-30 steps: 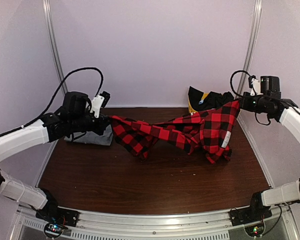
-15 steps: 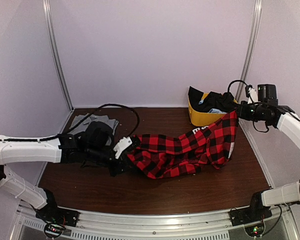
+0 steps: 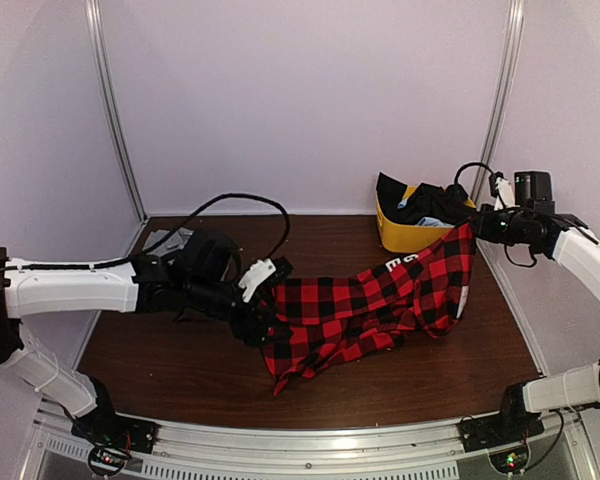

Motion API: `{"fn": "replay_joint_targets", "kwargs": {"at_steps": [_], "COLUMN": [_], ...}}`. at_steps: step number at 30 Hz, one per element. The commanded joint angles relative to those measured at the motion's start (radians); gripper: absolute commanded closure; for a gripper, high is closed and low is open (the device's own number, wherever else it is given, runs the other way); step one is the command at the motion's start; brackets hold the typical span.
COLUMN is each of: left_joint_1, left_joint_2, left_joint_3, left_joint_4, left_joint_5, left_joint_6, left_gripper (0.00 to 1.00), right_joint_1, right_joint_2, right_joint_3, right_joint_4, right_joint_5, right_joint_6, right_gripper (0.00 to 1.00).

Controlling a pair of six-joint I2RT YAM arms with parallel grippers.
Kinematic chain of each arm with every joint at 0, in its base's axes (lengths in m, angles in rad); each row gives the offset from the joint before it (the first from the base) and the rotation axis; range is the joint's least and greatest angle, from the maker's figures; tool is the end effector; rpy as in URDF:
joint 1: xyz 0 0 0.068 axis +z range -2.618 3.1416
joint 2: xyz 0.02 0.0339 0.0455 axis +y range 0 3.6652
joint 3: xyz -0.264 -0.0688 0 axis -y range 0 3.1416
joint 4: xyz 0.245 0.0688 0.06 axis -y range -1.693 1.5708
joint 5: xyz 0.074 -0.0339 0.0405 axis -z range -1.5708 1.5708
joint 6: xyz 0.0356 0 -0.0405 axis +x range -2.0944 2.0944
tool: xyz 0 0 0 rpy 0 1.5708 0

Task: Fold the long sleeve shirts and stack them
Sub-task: Flatten out the crumpled shirt at the center of the board.

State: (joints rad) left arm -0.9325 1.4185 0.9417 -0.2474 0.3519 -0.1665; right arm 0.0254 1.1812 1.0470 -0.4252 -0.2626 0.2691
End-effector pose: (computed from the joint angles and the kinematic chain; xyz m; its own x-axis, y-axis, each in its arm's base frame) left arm 0.1722 -0.2528 0.2441 -0.5397 0.4664 -0.7008 0.8297 0.4353 -0.3493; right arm 0.2621 0.0159 0.3269 -0.5764 0.2422 -0.7804 -0.0946 0.9289 0.3581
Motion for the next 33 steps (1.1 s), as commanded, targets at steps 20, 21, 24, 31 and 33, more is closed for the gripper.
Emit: {"fn": "replay_joint_targets", "kwargs": {"at_steps": [20, 21, 24, 31, 33], "left_joint_1": [0.23, 0.224, 0.181, 0.04, 0.029], "left_joint_2": [0.354, 0.355, 0.355, 0.375, 0.395], "left_joint_3": [0.165, 0.162, 0.173, 0.208, 0.232], "left_joint_4": [0.146, 0.147, 0.112, 0.004, -0.038], "left_joint_5": [-0.027, -0.026, -0.096, -0.322, -0.38], "left_joint_6": [-0.208, -0.189, -0.101, 0.13, 0.153], "left_gripper": [0.45, 0.45, 0.42, 0.3, 0.3], "right_joint_1": [-0.008, -0.008, -0.008, -0.008, -0.008], "right_joint_2": [-0.028, -0.03, -0.026, -0.015, -0.011], "right_joint_3": [-0.084, -0.087, -0.094, -0.092, -0.091], "right_joint_4": [0.088, 0.089, 0.095, 0.098, 0.101], "right_joint_5": [-0.088, -0.091, -0.098, -0.102, -0.108], "right_joint_6": [0.018, 0.018, 0.019, 0.018, 0.018], "right_gripper": [1.0, 1.0, 1.0, 1.0, 1.0]}}
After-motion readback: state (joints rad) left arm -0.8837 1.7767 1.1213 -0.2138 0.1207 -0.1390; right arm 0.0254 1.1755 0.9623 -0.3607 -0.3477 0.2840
